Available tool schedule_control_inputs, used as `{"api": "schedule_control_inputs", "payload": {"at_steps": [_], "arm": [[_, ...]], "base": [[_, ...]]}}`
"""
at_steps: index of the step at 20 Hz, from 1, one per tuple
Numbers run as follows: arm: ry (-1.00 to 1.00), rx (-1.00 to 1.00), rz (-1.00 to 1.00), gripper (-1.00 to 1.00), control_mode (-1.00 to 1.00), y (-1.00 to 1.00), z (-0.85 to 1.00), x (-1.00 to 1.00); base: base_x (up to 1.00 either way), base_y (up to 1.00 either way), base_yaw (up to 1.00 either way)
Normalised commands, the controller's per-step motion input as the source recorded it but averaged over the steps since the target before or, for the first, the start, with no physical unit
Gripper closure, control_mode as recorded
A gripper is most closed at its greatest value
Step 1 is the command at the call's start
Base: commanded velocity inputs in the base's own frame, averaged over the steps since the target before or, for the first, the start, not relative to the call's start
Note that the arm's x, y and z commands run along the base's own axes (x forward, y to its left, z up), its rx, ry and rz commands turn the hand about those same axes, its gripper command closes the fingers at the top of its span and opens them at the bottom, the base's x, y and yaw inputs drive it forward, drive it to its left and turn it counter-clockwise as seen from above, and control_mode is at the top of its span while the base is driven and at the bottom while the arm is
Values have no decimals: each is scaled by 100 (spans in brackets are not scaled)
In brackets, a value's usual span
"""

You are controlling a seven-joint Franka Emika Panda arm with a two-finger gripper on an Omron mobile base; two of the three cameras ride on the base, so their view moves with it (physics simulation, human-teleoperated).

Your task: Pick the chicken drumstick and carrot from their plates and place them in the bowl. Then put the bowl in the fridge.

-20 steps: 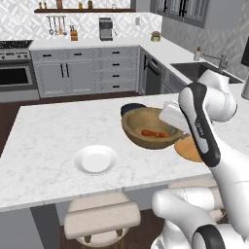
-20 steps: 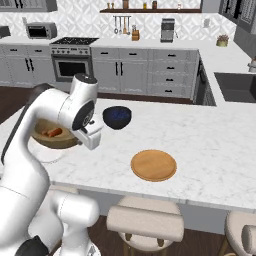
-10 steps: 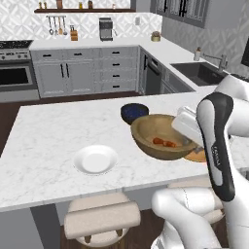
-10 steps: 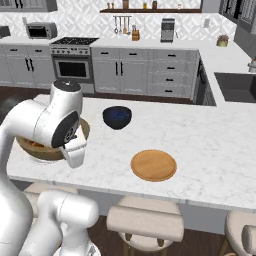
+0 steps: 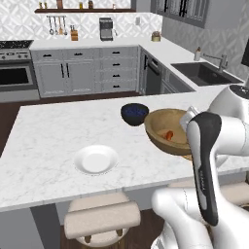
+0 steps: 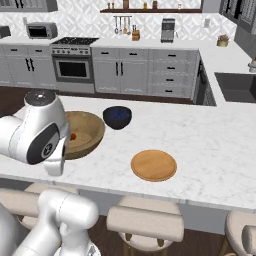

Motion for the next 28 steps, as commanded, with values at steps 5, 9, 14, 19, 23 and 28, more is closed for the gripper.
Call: {"api": "schedule_control_inputs", "payload": {"at_steps": [5,9,14,19,23,28], "arm": [[0,0,-5,100,-100,0,0,0],[0,0,0,100,-100,0,0,0],[0,0,0,100,100,0,0,-14],[0,0,0,100,100,0,0,0],[0,0,0,100,100,0,0,0],[0,0,0,100,100,0,0,0]], "base": [[0,0,0],[0,0,0],[-34,0,0],[-80,41,0],[-79,99,26],[-20,100,29]]}}
